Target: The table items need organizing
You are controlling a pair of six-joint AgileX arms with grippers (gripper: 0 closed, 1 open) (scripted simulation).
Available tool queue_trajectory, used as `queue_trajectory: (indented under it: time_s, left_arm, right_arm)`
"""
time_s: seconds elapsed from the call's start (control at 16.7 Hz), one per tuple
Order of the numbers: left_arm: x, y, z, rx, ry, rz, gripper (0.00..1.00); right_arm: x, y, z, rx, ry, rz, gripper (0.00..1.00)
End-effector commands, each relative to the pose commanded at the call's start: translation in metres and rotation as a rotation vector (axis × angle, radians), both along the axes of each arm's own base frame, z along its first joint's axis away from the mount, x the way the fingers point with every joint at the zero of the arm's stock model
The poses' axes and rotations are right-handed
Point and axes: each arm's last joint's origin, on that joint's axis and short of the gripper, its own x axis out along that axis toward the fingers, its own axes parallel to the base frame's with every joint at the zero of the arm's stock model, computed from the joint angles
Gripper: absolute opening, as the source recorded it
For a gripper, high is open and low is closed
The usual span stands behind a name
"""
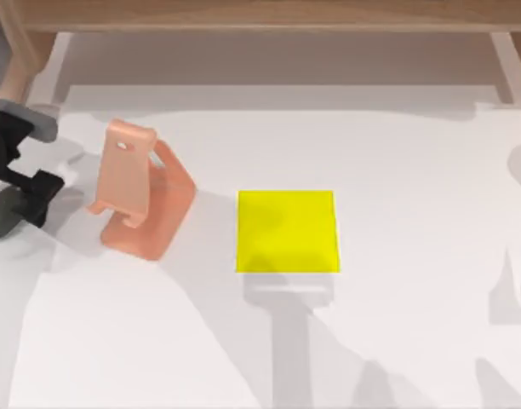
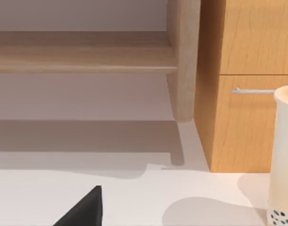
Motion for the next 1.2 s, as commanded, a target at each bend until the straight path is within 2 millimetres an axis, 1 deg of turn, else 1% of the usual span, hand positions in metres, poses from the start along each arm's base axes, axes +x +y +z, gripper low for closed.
queue_trajectory:
  time_s: [0.12,0.9,0.96,1.2]
  left_arm:
    - [0.0,0.0,0.0,0.0,0.0,0.0,1.0]
    - [0.0,0.0,0.0,0.0,0.0,0.0,0.02]
    - [0.0,0.0,0.0,0.0,0.0,0.0,0.0]
    - [0.0,0.0,0.0,0.0,0.0,0.0,0.0]
  right_arm:
    - [0.0,0.0,0.0,0.0,0.0,0.0,1.0]
    - [0.0,0.0,0.0,0.0,0.0,0.0,1.0]
    - [0.0,0.0,0.0,0.0,0.0,0.0,1.0]
    - [0.0,0.0,0.0,0.0,0.0,0.0,1.0]
